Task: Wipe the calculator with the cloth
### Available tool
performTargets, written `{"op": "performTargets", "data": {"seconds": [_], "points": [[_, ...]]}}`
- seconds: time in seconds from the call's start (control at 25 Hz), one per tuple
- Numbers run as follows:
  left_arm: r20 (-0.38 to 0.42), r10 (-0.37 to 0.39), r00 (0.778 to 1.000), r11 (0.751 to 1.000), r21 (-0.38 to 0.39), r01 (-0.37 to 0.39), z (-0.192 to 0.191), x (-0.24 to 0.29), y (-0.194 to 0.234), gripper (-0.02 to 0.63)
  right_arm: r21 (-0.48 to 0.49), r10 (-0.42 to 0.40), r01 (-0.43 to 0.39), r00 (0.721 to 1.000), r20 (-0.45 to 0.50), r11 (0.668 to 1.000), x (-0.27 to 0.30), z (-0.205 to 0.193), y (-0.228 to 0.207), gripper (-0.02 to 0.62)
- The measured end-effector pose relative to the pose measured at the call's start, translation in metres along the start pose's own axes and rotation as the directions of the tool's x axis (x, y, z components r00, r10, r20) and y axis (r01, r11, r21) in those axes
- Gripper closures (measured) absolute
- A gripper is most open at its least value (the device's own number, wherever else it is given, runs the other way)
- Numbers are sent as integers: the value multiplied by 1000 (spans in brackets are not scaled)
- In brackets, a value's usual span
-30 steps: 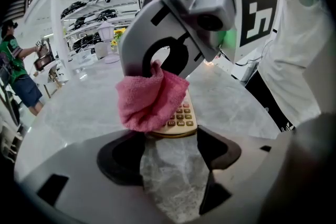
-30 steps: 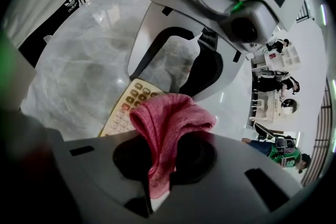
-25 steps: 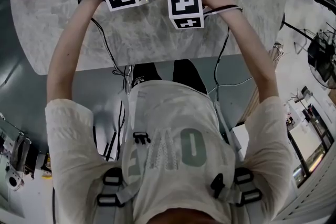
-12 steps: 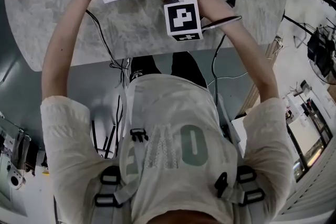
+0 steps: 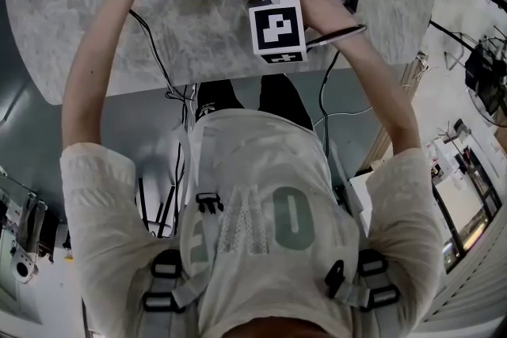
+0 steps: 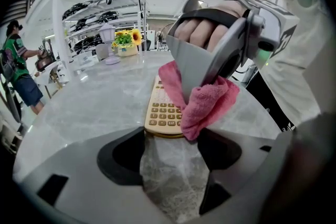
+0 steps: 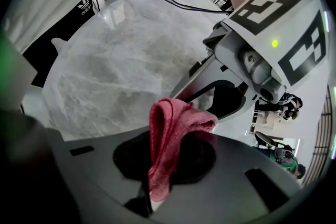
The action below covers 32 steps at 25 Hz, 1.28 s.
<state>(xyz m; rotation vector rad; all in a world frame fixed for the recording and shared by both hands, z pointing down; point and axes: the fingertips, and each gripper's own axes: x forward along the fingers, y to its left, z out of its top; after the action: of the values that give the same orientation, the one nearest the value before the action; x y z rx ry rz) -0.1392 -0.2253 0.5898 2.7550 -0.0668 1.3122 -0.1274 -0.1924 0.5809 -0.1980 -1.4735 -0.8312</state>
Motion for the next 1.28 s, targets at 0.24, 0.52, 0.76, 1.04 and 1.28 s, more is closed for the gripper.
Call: {"op": "performTargets", "data": {"seconds": [0.24, 0.52, 0.76, 1.04, 1.28], "points": [[-11, -2, 1000, 1000, -3, 2, 2, -2, -1, 281, 14, 14, -14, 1000, 17, 1000, -3, -2, -4, 543], [1, 109, 994, 992, -68, -108, -3, -17, 6, 290, 94, -54, 51, 998, 30, 994, -24, -17, -34, 543], [95, 261, 961, 960, -128, -248, 47, -83, 19, 307, 180, -174, 169, 985, 14, 969, -79, -44, -64, 543], [316, 563, 764, 825, -164, -541, 158, -202, 14, 413, 484, -457, 395, 889, 11, 781, -192, -95, -109, 543], [446, 737, 509, 654, -276, -705, 233, -265, -42, 497, 780, -759, 507, 648, -65, 367, -301, -141, -111, 543]]}}
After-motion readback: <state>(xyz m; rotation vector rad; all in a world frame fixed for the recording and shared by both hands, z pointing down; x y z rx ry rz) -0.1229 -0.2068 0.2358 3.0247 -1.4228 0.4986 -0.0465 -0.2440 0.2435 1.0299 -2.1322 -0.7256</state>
